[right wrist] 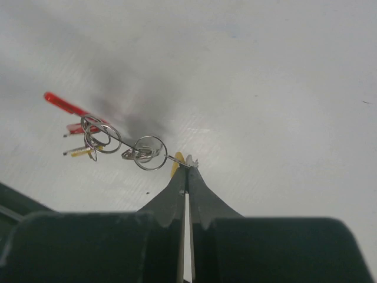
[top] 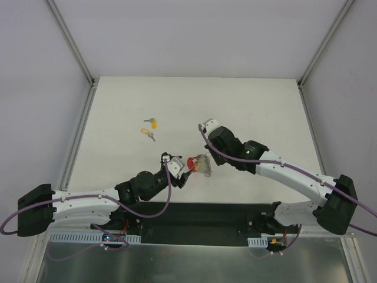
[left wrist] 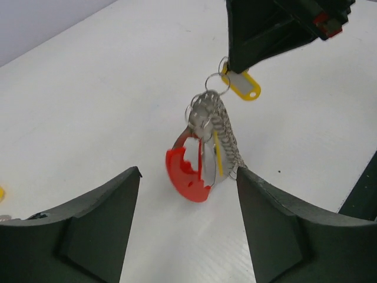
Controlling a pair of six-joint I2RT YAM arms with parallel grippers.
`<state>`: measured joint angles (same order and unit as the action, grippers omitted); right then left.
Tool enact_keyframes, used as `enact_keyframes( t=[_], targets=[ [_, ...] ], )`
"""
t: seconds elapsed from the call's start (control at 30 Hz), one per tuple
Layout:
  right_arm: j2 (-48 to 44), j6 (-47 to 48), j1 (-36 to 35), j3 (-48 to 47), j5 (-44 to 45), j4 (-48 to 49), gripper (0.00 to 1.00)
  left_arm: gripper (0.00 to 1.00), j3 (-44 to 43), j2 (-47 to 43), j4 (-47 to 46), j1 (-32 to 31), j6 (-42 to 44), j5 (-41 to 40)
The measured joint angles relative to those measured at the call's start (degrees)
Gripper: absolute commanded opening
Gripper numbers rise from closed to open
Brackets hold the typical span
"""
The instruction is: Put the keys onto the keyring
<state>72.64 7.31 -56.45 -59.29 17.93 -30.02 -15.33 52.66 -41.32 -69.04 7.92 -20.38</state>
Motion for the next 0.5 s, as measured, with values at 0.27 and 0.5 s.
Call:
enact_keyframes(
  t=[0.27, 0.5],
  targets=[
    [2.8, 2.8, 16.2, -7.6, 1.0, -0.6, 0.01, 0.99, -4.2, -6.4, 11.6, 5.4, -4.2, -5.3],
    [7.7, 3.7, 25.2, -12.2, 1.1, 1.2, 0.01, 0.99, -7.4, -12.5, 25.2, 19.5, -17.6, -7.6]
  ],
)
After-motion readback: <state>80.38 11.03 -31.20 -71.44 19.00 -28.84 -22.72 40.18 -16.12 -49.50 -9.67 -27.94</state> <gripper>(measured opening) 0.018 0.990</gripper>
